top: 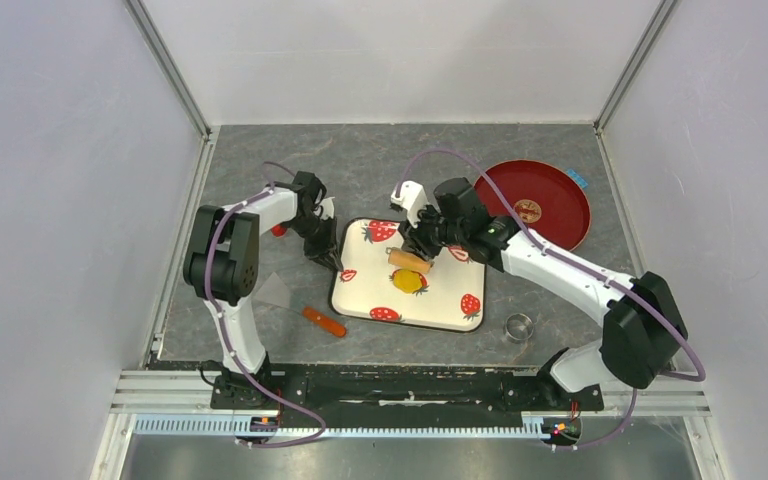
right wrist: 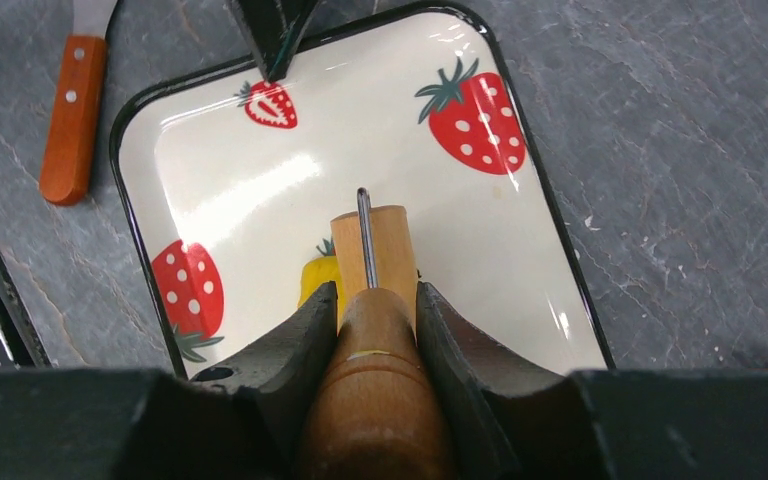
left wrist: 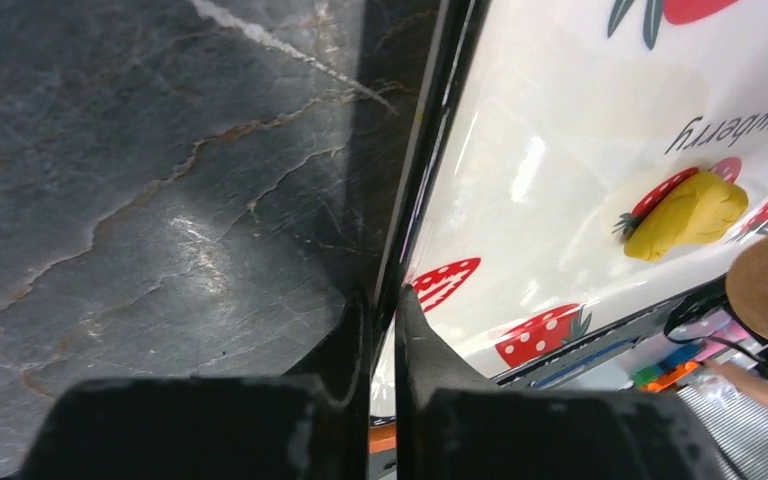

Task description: Roll out the dumpling wrappers from the dough

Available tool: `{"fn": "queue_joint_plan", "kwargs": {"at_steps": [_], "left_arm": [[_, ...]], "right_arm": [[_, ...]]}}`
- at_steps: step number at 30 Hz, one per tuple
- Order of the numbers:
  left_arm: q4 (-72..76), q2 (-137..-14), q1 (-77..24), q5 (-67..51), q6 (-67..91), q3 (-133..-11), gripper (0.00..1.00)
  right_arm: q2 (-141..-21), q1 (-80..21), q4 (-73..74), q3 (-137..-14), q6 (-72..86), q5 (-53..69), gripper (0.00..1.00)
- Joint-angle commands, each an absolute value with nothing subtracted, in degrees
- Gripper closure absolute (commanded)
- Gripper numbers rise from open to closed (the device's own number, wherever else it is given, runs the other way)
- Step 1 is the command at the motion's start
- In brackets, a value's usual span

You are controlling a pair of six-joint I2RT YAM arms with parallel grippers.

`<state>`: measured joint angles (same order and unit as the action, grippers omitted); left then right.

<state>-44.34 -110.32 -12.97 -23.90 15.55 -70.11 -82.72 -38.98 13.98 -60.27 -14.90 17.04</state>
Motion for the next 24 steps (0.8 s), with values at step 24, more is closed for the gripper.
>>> {"fn": "queue_joint_plan", "kwargs": {"at_steps": [24], "left_arm": [[-44.73,-112.63,-16.17,-10.37,10.83,-73.30,0.98]], "right_arm": [[-83.01,-47.51,13.82,-62.42,-24.15,11.25,1.00]]}}
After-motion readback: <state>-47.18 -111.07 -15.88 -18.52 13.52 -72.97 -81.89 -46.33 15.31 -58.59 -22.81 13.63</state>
